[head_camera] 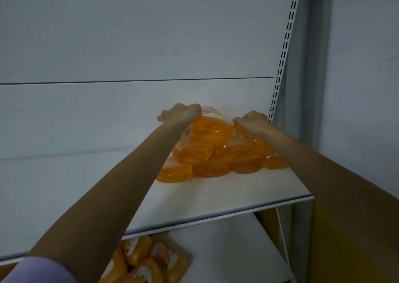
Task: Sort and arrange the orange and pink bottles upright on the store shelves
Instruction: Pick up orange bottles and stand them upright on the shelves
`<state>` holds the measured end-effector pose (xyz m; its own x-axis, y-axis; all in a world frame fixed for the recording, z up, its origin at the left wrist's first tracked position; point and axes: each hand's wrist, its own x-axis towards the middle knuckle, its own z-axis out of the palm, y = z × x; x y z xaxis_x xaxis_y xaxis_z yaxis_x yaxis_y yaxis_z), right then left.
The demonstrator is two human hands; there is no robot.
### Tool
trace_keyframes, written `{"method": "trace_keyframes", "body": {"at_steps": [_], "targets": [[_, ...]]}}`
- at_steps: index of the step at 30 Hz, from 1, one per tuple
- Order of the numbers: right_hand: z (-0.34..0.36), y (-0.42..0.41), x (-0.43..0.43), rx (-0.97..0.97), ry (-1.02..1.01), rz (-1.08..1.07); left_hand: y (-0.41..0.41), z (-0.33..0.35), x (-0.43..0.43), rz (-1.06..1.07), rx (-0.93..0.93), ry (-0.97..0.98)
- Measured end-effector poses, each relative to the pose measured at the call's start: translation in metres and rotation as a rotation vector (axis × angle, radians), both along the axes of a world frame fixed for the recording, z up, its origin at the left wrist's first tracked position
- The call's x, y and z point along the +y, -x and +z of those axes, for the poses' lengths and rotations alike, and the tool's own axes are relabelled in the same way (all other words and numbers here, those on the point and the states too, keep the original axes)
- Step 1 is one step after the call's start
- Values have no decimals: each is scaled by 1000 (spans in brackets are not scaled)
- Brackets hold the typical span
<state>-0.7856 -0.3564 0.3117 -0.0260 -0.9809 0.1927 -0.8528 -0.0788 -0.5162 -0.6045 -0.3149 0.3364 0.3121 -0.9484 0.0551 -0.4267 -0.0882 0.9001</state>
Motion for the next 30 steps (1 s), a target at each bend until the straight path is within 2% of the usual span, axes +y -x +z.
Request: {"method": "trace_keyframes", "body": {"at_steps": [2, 5, 9, 15, 20, 30], "targets": [[-3, 2, -1, 24, -14, 26, 5, -3, 2, 48, -37, 8], [-5, 2, 2, 48, 15, 40, 7, -12, 3, 40, 120, 71], [5, -13, 13, 11, 175, 116, -2, -7, 21, 107, 205, 152], [43, -63, 26, -111, 297, 221, -64, -10, 76, 219, -31, 248], [60, -149, 62, -159, 341, 406, -129, -14, 136, 311, -185, 222], [2, -345, 186, -186, 238, 814, -259, -63, 287, 489, -224, 105]]}}
